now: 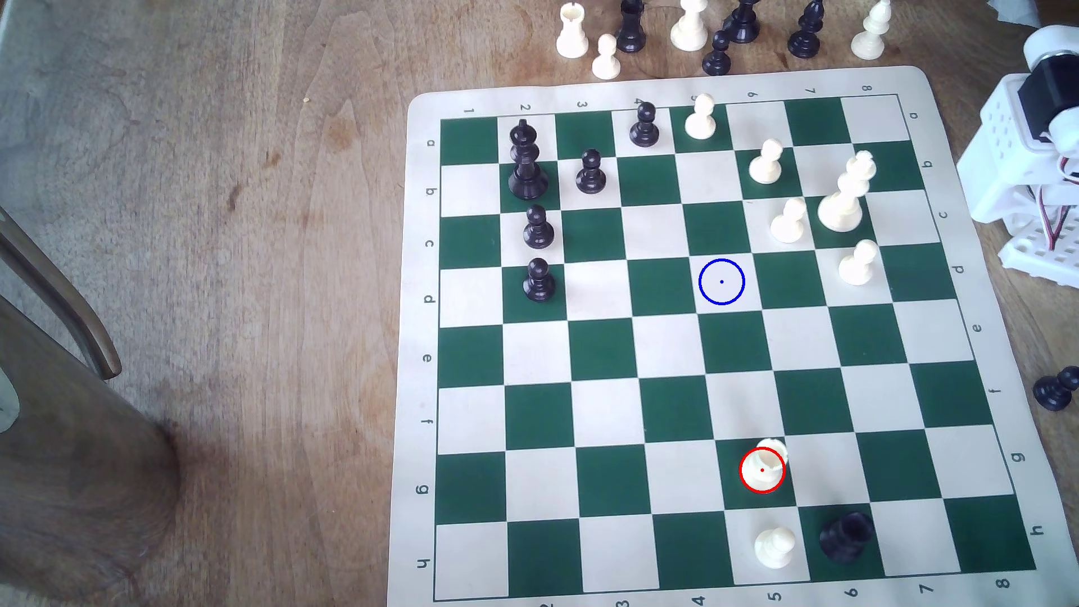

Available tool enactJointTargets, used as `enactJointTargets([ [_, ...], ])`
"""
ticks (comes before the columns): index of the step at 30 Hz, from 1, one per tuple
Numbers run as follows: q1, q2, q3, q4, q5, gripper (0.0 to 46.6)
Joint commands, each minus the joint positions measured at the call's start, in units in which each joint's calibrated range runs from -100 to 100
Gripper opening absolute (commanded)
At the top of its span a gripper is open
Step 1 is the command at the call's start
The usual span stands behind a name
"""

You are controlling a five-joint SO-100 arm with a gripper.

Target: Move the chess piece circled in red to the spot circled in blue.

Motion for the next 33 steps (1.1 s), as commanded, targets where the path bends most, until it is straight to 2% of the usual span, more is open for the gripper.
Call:
enactJointTargets([
  [1, -2.7, 0.0, -4.7, 12.2, 0.0, 0.2],
  [8, -8.7, 0.0, -6.6, 20.8, 0.0, 0.2],
  [15, -10.8, 0.1, -8.6, 27.3, -0.1, 0.2],
  [17, -10.8, 0.1, -9.5, 34.8, -0.2, 0.2],
  [18, -10.8, 0.1, -9.5, 37.1, -1.0, 0.2],
  [19, -10.8, 0.1, -9.8, 39.8, -3.6, 2.0],
  [20, -10.8, 0.1, -10.5, 46.5, -4.8, 4.6],
  [22, -11.6, 0.1, -13.9, 58.8, -5.0, 4.6],
  [24, -12.1, 0.3, -17.3, 68.3, -6.4, 8.9],
  [25, -12.8, 1.8, -19.5, 72.8, -6.3, 6.3],
  [27, -14.4, 5.6, -23.9, 80.6, -7.5, 3.8],
  [29, -17.1, 11.3, -29.7, 91.1, -9.3, 3.3],
  [33, -18.9, 22.3, -39.8, 104.0, -12.7, 2.8],
])
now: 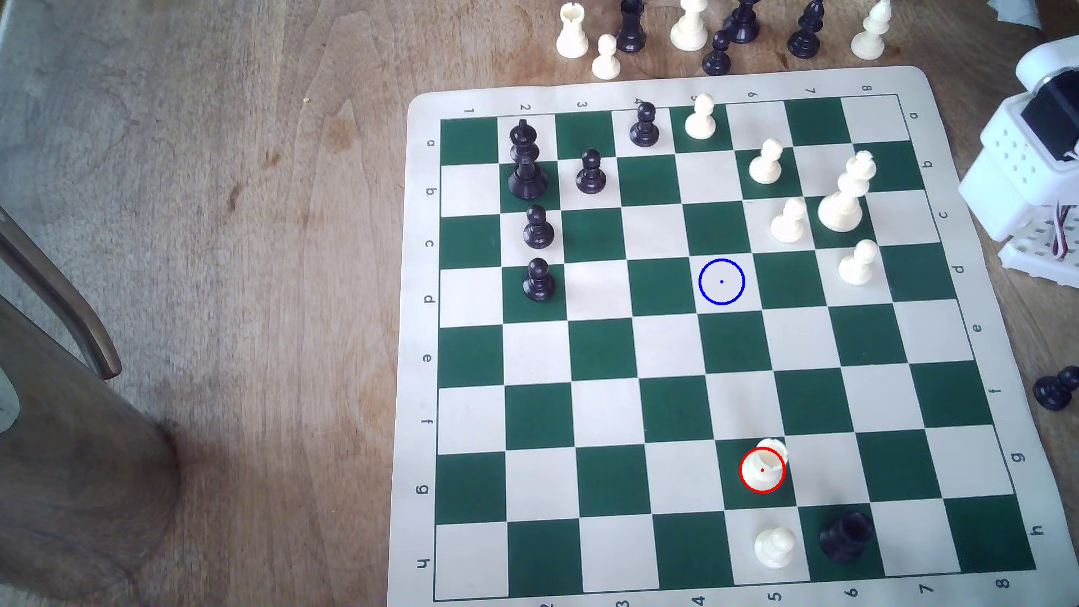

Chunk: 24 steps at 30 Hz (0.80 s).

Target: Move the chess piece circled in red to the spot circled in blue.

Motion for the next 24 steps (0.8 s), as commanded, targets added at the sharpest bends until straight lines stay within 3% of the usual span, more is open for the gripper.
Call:
enactJointTargets([
  [1, -3.1, 18.3, -18.6, 20.5, -4.6, 2.8],
  [5, -8.3, 33.6, -30.4, 32.7, -9.0, 3.1],
  [7, -10.8, 39.7, -34.0, 34.6, -10.7, 4.7],
  [14, -16.8, 71.1, -55.0, 38.1, -17.3, 3.5],
  [21, -17.9, 87.0, -62.3, 37.5, -19.6, 4.9],
  [22, -17.9, 88.5, -63.1, 37.5, -19.8, 5.8],
  [24, -17.8, 92.1, -64.5, 37.4, -19.9, 12.3],
])
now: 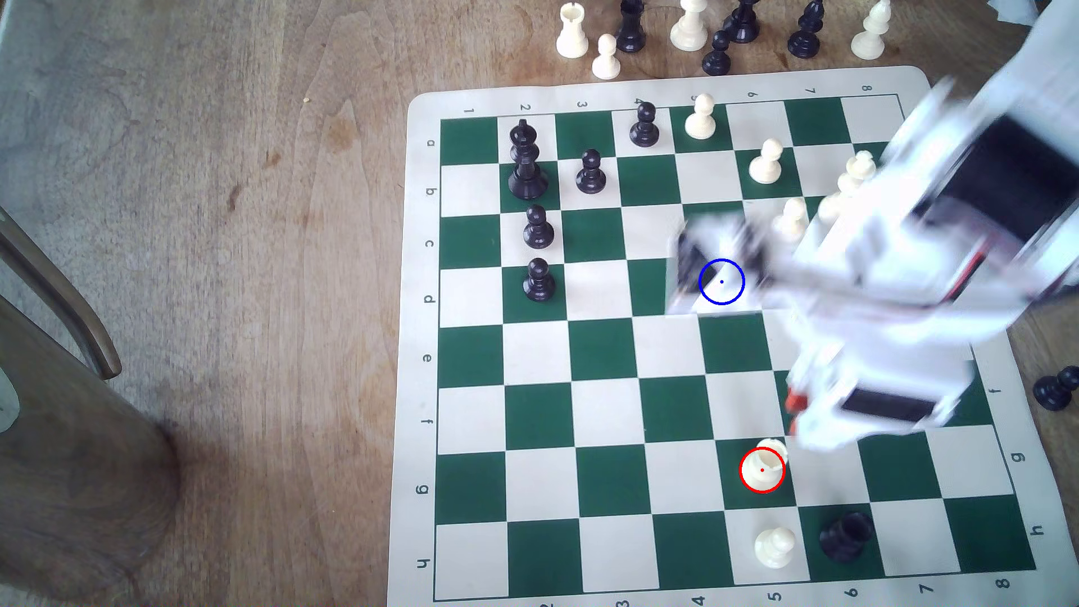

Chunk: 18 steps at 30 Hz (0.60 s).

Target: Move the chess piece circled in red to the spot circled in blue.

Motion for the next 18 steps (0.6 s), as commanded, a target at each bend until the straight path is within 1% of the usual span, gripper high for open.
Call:
enactJointTargets([
  [1, 0.0, 4.0, -6.7, -0.8, -0.5, 14.8],
  [3, 0.2, 4.9, -6.6, -0.3, -0.1, 19.1],
  [6, 0.5, 5.1, -6.1, 0.1, 0.4, 21.4],
  [9, 0.5, 5.1, -4.5, 0.2, 2.3, 23.5],
  [11, 0.5, 4.6, -2.8, -0.7, 2.9, 24.3],
  [13, 0.5, 4.5, -1.2, -1.7, 3.2, 24.0],
  [18, 0.6, 4.6, 1.6, -4.1, 3.4, 21.0],
])
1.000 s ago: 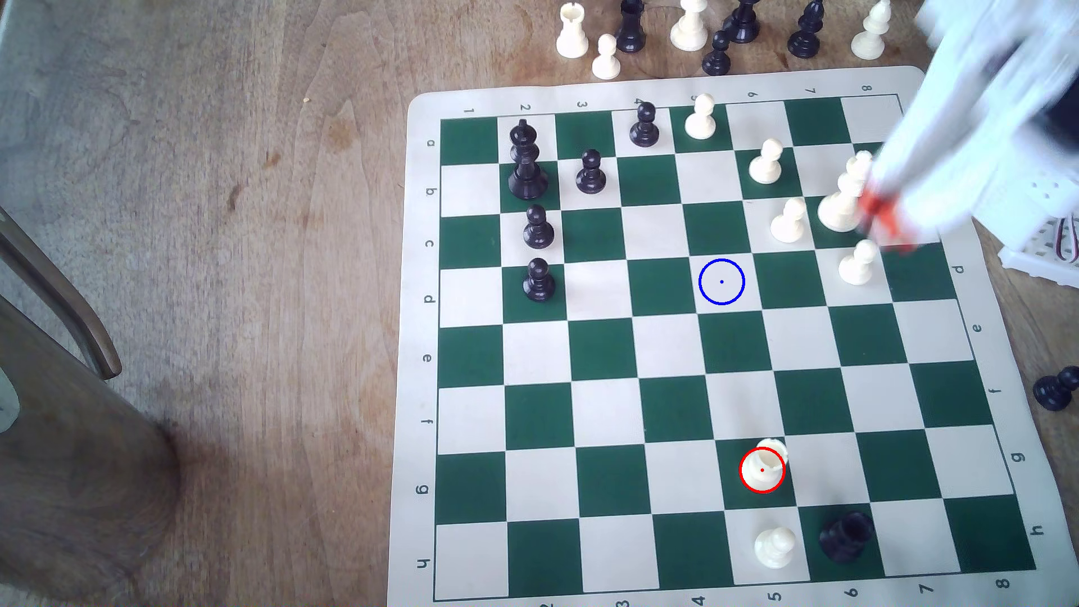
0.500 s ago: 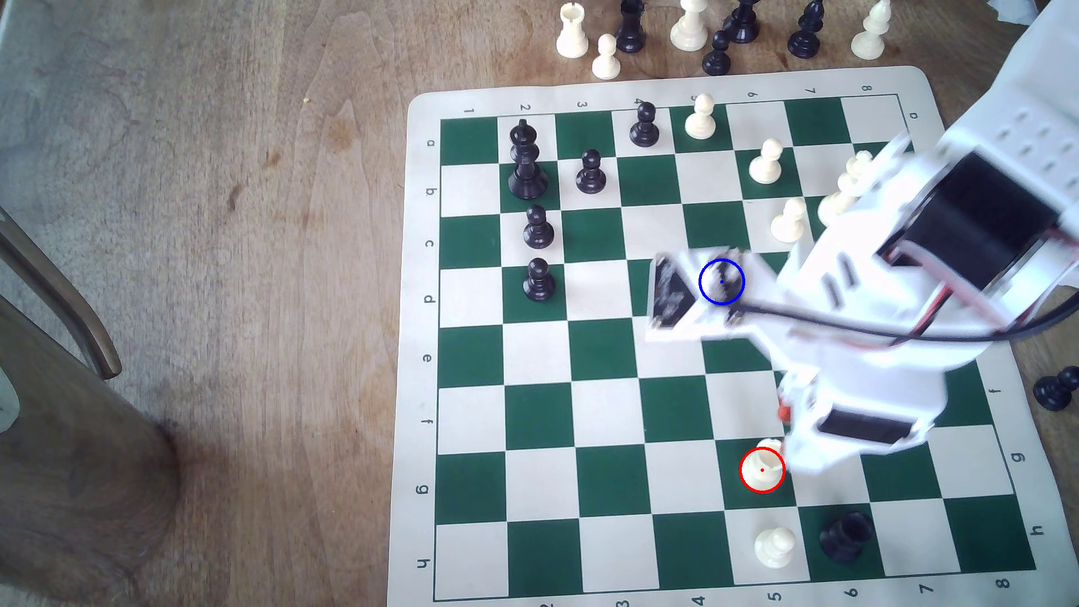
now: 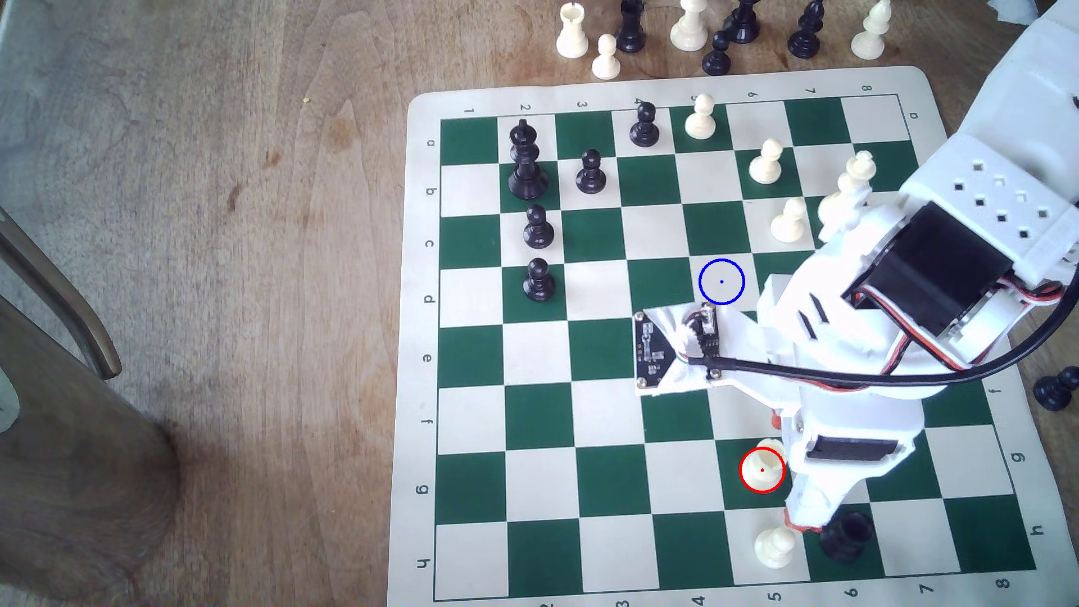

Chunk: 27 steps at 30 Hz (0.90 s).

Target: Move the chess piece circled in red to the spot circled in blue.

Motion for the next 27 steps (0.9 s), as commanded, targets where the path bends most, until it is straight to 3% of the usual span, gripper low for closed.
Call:
enactJointTargets([
  [1, 0.5, -2.3, 0.9, -1.8, 0.1, 21.1],
  [12, 3.5, 0.3, 2.9, -4.4, 0.8, 18.6],
  [27, 1.6, 2.6, 4.0, -6.1, 0.0, 17.7],
])
